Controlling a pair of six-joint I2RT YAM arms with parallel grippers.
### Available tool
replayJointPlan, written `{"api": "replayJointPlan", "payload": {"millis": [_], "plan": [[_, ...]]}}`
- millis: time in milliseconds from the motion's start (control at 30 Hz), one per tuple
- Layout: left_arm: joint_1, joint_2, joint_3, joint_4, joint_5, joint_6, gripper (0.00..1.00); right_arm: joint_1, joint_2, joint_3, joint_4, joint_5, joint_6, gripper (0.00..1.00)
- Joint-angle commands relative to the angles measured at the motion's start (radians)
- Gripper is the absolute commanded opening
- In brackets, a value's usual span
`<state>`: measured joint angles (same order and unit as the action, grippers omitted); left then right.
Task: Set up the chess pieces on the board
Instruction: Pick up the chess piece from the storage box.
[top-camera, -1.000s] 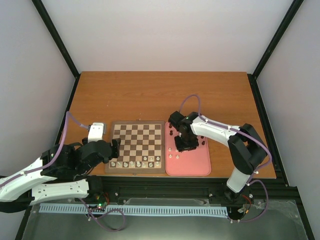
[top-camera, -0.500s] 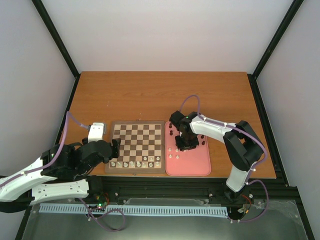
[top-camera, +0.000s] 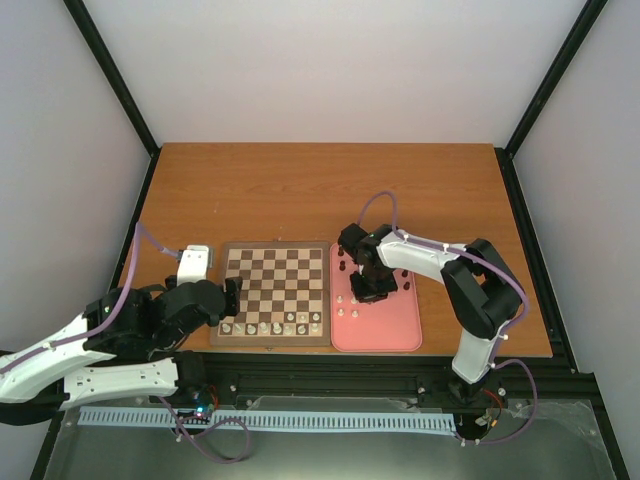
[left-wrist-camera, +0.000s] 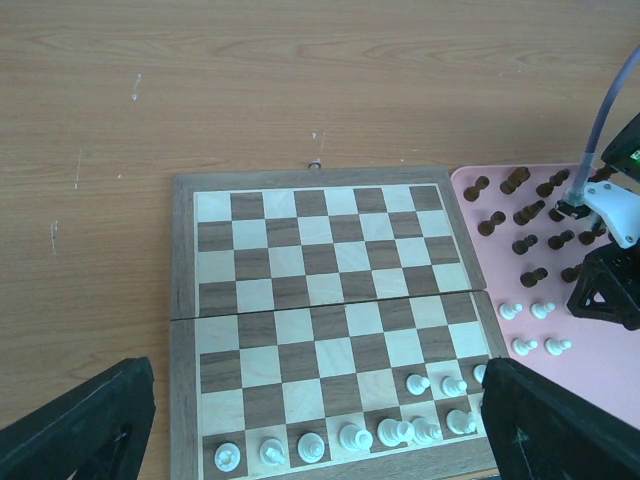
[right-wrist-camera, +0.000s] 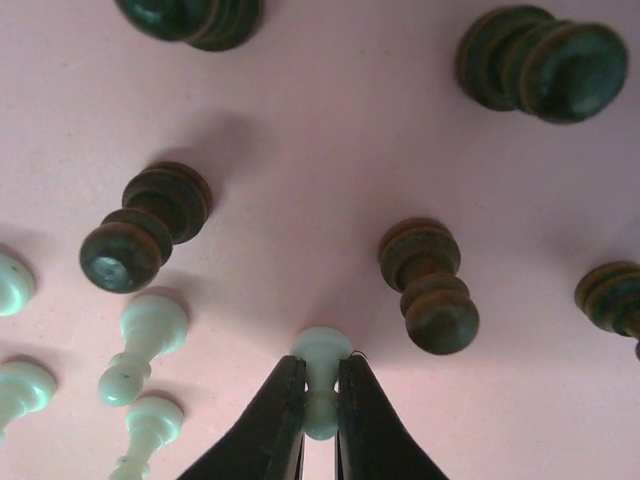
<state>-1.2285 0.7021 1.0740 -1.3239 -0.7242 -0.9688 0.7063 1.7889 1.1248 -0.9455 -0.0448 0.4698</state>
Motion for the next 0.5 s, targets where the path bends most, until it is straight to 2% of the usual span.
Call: {"api": "replayJointPlan", "payload": {"millis": [0,233,367,467], "plan": [[0.005,-0.010,0.009,0.005,-0.004,0.003,1.00,-0.008,-0.021,0.000,-0.012,0.013,0.000,0.05],[0.005,-0.008,0.008,0.013,0.002,0.013,1.00,-0.001,-0.132,0.082,-0.130,-0.004,0.028,0.04],[0.006,-0.016,0.003,0.016,0.003,0.010,1.00,0.050,-0.147,0.220,-0.231,-0.002,0.037,0.04],[0.006,-0.023,0.001,0.018,0.003,0.011,1.00,0.124,-0.084,0.356,-0.265,-0.018,0.052,0.04]]}}
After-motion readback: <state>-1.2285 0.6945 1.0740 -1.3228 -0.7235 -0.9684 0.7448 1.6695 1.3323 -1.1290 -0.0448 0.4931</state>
